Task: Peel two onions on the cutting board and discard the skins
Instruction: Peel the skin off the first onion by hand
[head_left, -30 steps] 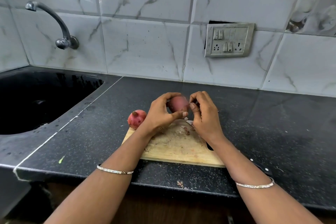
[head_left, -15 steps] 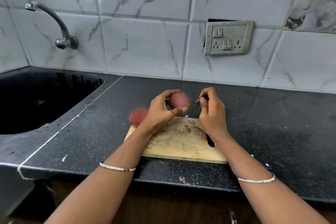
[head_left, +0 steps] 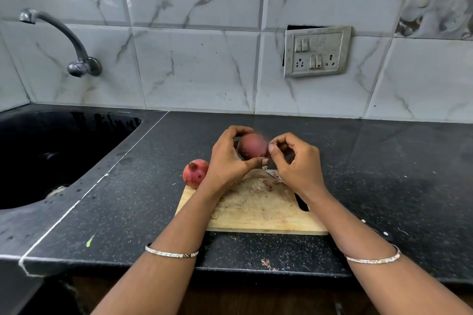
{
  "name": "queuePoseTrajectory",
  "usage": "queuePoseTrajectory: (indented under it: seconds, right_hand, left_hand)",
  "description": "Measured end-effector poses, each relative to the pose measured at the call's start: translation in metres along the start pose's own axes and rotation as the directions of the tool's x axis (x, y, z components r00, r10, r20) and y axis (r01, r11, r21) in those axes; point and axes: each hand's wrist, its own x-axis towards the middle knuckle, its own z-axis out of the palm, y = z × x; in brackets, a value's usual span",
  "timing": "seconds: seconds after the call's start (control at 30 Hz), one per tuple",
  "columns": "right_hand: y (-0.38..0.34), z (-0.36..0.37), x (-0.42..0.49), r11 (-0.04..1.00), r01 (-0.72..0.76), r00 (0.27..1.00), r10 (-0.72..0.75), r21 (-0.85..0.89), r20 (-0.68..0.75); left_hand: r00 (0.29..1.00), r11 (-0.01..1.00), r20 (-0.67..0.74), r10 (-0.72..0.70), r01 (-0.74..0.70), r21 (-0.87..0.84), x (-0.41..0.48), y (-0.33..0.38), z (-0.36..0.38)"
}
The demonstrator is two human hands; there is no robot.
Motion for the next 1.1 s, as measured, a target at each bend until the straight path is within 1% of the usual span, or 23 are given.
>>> queuePoseTrajectory:
  seconds: [0.1,0.23,0.37,0.57,0.8,0.87,0.97,1.03,1.1]
  right_hand:
    - [0.001,-0.002,0.001,0.999,0.014,1.000,-0.014,-0.033,-0.007]
    - [0.001,-0.003,0.001,0.999,0.017,1.000,-0.017,-0.048,-0.014]
    - [-0.001,-0.004,0.001,0.998,0.026,0.999,-0.027,-0.050,-0.024]
    - [0.001,-0.004,0.002,0.995,0.039,0.997,-0.044,-0.089,-0.060]
    - [0.004,-0.005,0.001,0.988,0.055,0.994,-0.068,-0.146,-0.090]
    - [0.008,-0.005,0.001,0.990,0.006,0.991,-0.025,-0.141,-0.131]
    - [0.015,-0.009,0.005,0.987,-0.117,0.970,0.091,-0.106,-0.224]
    - [0.014,-0.010,0.006,0.987,-0.122,0.972,0.097,-0.106,-0.214]
    - [0.008,-0.009,0.004,0.992,-0.088,0.982,0.070,-0.095,-0.176]
  left_hand:
    - [1.000,0.999,0.009,-0.025,0.026,-0.039,0.000,0.000,0.001]
    - [0.996,0.987,0.059,-0.061,0.069,-0.143,-0.002,0.001,0.001]
    - [0.989,0.948,0.108,-0.102,0.130,-0.291,-0.003,-0.001,0.001]
    - [0.978,0.879,0.153,-0.143,0.197,-0.434,-0.005,0.002,0.002]
    - [0.946,0.756,0.248,-0.207,0.316,-0.574,-0.010,0.012,0.000]
    - [0.930,0.712,0.290,-0.224,0.360,-0.603,-0.012,0.016,-0.003]
    - [0.906,0.622,0.349,-0.241,0.420,-0.661,-0.016,0.019,-0.008]
    - [0.894,0.580,0.370,-0.252,0.446,-0.682,-0.017,0.020,-0.011]
    - [0.890,0.550,0.377,-0.256,0.455,-0.700,-0.017,0.020,-0.011]
